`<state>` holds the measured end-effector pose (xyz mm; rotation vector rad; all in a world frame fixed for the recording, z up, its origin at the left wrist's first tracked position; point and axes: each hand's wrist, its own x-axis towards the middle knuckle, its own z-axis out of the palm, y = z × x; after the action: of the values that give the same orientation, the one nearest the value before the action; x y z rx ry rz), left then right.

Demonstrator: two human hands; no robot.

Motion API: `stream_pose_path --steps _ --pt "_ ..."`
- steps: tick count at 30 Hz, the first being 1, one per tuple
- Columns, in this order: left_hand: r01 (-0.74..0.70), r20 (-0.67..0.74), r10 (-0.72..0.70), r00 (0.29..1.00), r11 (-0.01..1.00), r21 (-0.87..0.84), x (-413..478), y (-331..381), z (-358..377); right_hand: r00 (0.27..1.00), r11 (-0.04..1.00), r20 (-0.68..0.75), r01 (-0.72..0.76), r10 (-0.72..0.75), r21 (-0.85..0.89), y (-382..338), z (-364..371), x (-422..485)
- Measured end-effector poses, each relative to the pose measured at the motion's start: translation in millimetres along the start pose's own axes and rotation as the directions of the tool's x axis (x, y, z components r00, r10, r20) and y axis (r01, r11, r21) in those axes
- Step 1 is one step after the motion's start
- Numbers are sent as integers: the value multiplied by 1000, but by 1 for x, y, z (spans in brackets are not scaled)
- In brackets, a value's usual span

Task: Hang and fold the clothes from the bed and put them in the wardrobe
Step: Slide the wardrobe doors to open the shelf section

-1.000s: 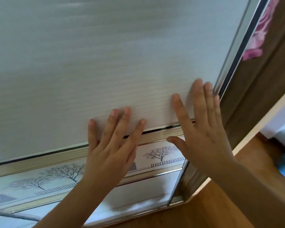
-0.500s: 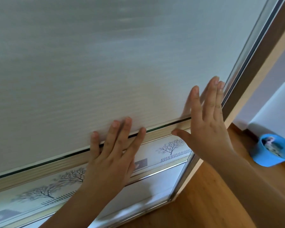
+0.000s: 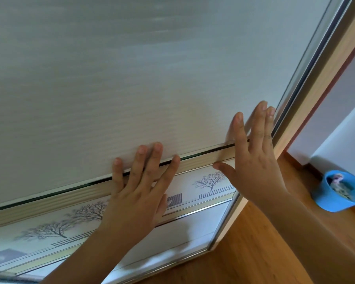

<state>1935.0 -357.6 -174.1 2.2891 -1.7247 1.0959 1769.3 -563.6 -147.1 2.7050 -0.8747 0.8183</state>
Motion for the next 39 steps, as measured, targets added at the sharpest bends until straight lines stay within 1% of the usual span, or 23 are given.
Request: stream_pose_path --steps 2,4,6,7,8,9,10,11,12,14,15,16,17,19,21,25,27,29,32,34,36,39 --pt "-5 33 7 999 997 -76 1 -1 -7 1000 999 -10 13 -13 48 -1 -3 -1" --pt "-17 18 22 1000 972 -233 0 0 -17 998 986 -58 25 -16 167 -2 -11 -4" --pt "-30 -31 17 999 889 -457 -1 -1 -29 993 936 -105 -6 46 352 -3 -23 -10" --pt "-25 -39 4 999 831 -556 -4 -3 -36 992 910 -114 6 45 414 -6 -29 -13" --pt "1 -16 -15 1000 781 -624 -9 -7 -41 994 897 -108 43 5 439 -9 -33 -16" --pt "57 42 -40 998 752 -657 -13 -9 -45 995 892 -75 88 -61 443 -12 -36 -18" --pt "136 124 -71 990 741 -657 -17 -12 -50 991 886 4 116 -132 448 -16 -38 -20" --pt "217 215 -101 971 743 -633 -21 -13 -54 973 888 134 111 -189 446 -20 -40 -20" --pt "289 303 -124 945 751 -594 -25 -14 -57 929 901 289 90 -230 425 -25 -41 -20" --pt "413 461 -168 871 757 -506 -34 -19 -62 787 934 552 81 -275 349 -31 -39 -17" --pt "481 538 -196 820 747 -460 -39 -21 -64 710 942 642 95 -290 320 -34 -36 -16" --pt "537 606 -221 764 739 -407 -44 -24 -67 645 945 700 115 -306 307 -38 -33 -14" --pt "575 662 -239 710 739 -350 -51 -28 -70 602 943 731 134 -322 305 -44 -28 -12" --pt "636 745 -277 607 731 -246 -67 -32 -75 560 932 747 170 -359 320 -56 -16 -8" --pt "698 786 -331 522 696 -170 -85 -36 -77 526 915 749 212 -402 342 -72 -4 -6" --pt "780 811 -437 388 625 -36 -124 -49 -79 431 883 775 308 -462 355 -115 15 -5" --pt "803 841 -446 307 596 23 -147 -59 -81 386 859 778 348 -496 375 -140 21 -7" --pt "821 858 -450 247 567 61 -170 -70 -84 344 829 767 370 -542 419 -169 24 -10" --pt "843 856 -475 203 529 93 -203 -89 -86 281 784 752 404 -596 471 -212 26 -14" --pt "858 856 -487 175 502 110 -223 -105 -87 256 761 743 432 -619 484 -241 28 -17" --pt "867 855 -495 158 484 120 -242 -123 -88 250 750 737 449 -627 486 -271 30 -20" --pt "874 851 -500 158 472 115 -270 -159 -87 261 746 729 456 -633 485 -321 36 -23"
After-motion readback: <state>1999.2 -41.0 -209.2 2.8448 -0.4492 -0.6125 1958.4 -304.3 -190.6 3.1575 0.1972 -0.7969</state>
